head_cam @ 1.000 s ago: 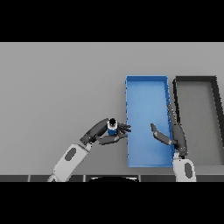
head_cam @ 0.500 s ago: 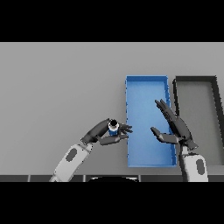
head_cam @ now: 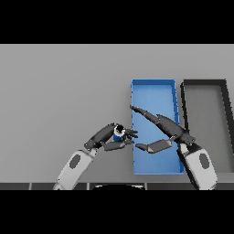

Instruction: Pick up the blue pipe and place it into the blue bin.

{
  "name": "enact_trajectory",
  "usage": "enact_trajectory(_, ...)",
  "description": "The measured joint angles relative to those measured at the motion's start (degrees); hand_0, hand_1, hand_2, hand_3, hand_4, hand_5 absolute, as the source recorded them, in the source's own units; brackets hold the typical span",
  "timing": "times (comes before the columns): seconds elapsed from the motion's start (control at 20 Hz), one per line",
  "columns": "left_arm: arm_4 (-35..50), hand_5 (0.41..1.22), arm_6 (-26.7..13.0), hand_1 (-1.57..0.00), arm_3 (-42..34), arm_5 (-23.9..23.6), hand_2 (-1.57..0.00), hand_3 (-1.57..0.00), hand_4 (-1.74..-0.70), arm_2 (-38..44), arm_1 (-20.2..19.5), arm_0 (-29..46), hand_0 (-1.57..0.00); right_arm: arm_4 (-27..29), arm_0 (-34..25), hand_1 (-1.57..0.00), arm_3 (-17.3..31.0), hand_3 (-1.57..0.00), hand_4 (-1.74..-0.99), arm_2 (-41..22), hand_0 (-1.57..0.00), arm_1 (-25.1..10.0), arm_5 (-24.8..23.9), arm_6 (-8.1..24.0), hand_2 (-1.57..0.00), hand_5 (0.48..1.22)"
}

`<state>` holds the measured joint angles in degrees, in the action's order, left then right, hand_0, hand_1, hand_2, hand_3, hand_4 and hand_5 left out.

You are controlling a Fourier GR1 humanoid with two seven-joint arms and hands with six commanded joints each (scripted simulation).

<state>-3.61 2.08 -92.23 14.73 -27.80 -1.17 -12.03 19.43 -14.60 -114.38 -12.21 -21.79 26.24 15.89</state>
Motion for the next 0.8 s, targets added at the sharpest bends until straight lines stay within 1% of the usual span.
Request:
enact_trajectory(0.05,-0.15,1.221,0.18,-1.57,0.59,0.36,-1.57,-1.57,-1.47,0.43,-0.09,0.03,-1.57,1.45,-2.31,0.0,-0.06,0.0,-1.3,-0.97,0.0,0.43,0.18,1.35,-0.04,0.56)
enact_trajectory(0.15,0.54,1.221,0.75,-1.57,0.18,1.36,-1.57,-1.57,-1.47,1.09,0.14,0.12,-1.57,2.07,-3.07,0.0,0.43,0.0,-1.282,-3.07,0.0,1.43,1.56,2.78,-0.04,0.555)
enact_trajectory(0.2,-0.07,1.221,1.31,-1.57,0.66,1.7,-1.57,-1.57,-1.46,0.94,0.51,-0.17,-1.57,2.27,-4.79,0.0,1.02,0.0,-1.268,-4.3,0.0,2.64,1.29,4.39,-0.05,0.555)
enact_trajectory(0.25,-0.13,1.221,1.85,-1.57,0.49,2.14,-1.57,-1.57,-1.46,1.16,0.32,0.22,-1.57,1.94,-6.06,0.0,1.33,0.0,-1.253,-4.99,0.0,2.94,1.98,4.11,-0.05,0.554)
enact_trajectory(0.3,-0.51,1.221,0.73,-1.57,1.32,2.06,-1.57,-1.57,-1.46,1.24,1.17,-0.22,-1.57,2.61,-7.13,0.0,1.5,0.0,-1.242,-5.0,0.0,2.97,2.32,4.04,-0.05,0.551)
enact_trajectory(0.4,0.76,1.221,0.73,-1.57,0.82,3.82,-1.57,-1.57,-1.47,1.67,1.19,0.47,-1.57,1.93,-10.66,-0.02,3.03,0.0,-1.223,-6.0,-0.01,3.91,2.23,5.93,-0.07,0.54)
enact_trajectory(0.45,0.72,1.221,0.21,-1.57,1.16,4.05,-1.57,-1.57,-1.47,1.5,1.87,0.81,-1.57,1.63,-12.39,-0.02,3.42,0.0,-1.209,-7.22,-0.01,5.03,2.09,7.1,-0.07,0.534)
enact_trajectory(0.5,0.51,1.221,0.4,-1.57,0.8,4.15,-1.57,-1.57,-1.47,1.75,1.79,1.11,-1.57,1.11,-13.45,-0.03,4.82,0.0,-1.196,-7.37,-0.02,5.4,2.49,7.35,-0.08,0.526)
enact_trajectory(0.55,-0.05,1.221,-1.21,-1.57,1.17,3.62,-1.57,-1.57,-1.47,2.06,2.55,0.35,-1.57,0.48,-14.47,-0.03,6.27,0.0,-1.186,-7.85,-0.02,6.22,2.53,8.42,-0.08,0.521)
enact_trajectory(0.6,-0.71,1.221,-0.66,-1.57,1.45,3.34,-1.57,-1.57,-1.47,2.54,2.56,0.34,-1.57,0.23,-15.22,-0.04,7.49,0.0,-1.184,-7.85,-0.03,6.42,3.29,8.03,-0.09,0.516)
enact_trajectory(0.65,-1.1,1.221,0.07,-1.57,0.79,3.74,-1.57,-1.57,-1.47,2.55,2.15,0.91,-1.57,0.25,-16.76,-0.06,8.65,-0.01,-1.192,-8.18,-0.03,7.41,3.5,8.02,-0.11,0.507)
enact_trajectory(0.7,-1.24,1.221,0.14,-1.57,0.62,4.23,-1.57,-1.57,-1.47,2.66,2.07,1.05,-1.57,-0.26,-17.5,-0.11,9.58,-0.04,-1.204,-8.5,-0.07,7.93,3.76,8.07,-0.17,0.497)
enact_trajectory(0.75,-1.74,1.221,-1.23,-1.57,1.04,4.08,-1.57,-1.57,-1.46,3.0,2.39,0.69,-1.57,-0.48,-17.89,-0.22,10.08,-0.13,-1.233,-8.86,-0.17,8.13,4.36,8.11,-0.26,0.487)
enact_trajectory(0.8,-1.75,1.221,-1.01,-1.57,0.74,4.48,-1.57,-1.57,-1.52,3.37,2.17,0.96,-1.57,-0.3,-18.68,-0.36,10.92,-0.24,-1.278,-8.85,-0.32,8.1,5.06,8.3,-0.38,0.485)
